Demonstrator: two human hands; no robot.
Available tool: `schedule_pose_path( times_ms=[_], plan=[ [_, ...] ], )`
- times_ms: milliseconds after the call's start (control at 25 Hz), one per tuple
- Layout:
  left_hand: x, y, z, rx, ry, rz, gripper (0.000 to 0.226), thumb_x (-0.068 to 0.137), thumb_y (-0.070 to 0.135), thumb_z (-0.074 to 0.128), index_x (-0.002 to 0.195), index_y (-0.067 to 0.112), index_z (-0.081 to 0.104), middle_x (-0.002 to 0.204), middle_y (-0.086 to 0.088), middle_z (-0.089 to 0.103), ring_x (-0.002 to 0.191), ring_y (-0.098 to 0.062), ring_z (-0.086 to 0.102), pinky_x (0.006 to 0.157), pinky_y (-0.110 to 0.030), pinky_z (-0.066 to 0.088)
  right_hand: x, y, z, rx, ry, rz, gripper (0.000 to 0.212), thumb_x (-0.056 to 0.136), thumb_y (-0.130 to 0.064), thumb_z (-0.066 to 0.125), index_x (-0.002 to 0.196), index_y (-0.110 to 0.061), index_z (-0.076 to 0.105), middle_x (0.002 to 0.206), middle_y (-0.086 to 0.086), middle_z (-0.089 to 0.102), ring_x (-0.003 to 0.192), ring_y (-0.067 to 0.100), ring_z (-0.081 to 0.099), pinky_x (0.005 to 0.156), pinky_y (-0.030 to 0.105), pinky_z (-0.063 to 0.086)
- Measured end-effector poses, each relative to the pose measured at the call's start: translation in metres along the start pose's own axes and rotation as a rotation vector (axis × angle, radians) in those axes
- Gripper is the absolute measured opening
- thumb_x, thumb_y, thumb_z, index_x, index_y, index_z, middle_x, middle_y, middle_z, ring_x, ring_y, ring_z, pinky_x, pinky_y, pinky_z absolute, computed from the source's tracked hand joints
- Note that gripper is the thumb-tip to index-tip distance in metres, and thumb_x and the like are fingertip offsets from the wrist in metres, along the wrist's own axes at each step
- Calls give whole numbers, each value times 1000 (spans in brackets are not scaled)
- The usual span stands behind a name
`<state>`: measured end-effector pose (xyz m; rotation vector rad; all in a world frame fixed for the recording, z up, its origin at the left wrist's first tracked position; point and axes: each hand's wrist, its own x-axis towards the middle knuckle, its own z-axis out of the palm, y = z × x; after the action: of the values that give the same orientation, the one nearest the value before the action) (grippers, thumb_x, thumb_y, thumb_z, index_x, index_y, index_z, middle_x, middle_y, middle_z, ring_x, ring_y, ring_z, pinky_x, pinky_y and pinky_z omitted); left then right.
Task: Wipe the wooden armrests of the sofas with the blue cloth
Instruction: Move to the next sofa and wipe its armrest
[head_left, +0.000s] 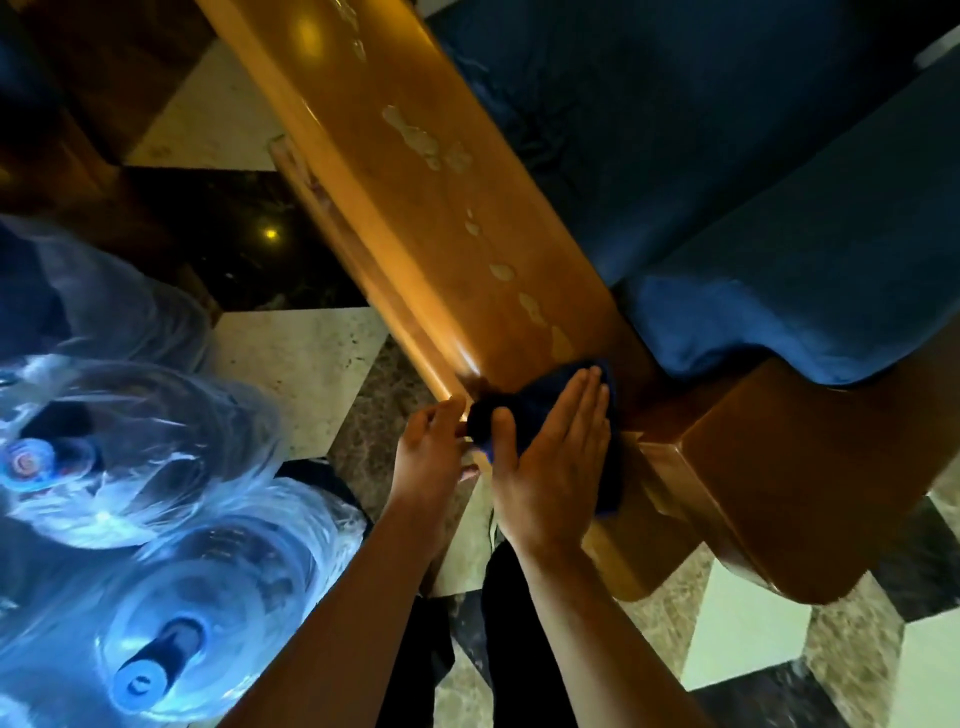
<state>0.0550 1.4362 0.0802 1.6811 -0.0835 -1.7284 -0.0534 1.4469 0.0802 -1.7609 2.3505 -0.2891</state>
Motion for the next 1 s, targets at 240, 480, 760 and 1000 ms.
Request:
schedule_pose_path(
  times_ms=[240,480,760,1000],
  plan=[
    [15,33,-5,-134,-32,-124,43,105,47,46,126,13,62,113,-16,75,99,-31,73,91,-51,58,69,-24,-3,67,-19,165,91,91,-55,44,161,-6,13,170,11,10,157,25,6,128,45,7],
    [47,75,9,-156,21,-90,45,99,55,51,121,19,65,114,-12,75,102,-31,74,94,-56,57,113,-30,-5,98,-77,3,95,78,-49,46,161,-13,16,170,5,12,157,20,4,128,41,3],
    [87,157,11,-301,137,-49,55,97,65,46,136,27,56,124,-5,70,113,-30,66,102,-58,51,192,-82,-5,193,-227,-109,99,71,-40,47,162,-15,15,170,3,15,157,20,8,128,44,5],
    [112,196,1,-427,190,-58,66,98,69,36,145,25,52,136,-5,66,119,-30,64,107,-55,49,227,-113,3,38,-361,-470,104,79,-29,62,162,-13,2,172,4,0,158,22,-6,128,43,1]
  ],
)
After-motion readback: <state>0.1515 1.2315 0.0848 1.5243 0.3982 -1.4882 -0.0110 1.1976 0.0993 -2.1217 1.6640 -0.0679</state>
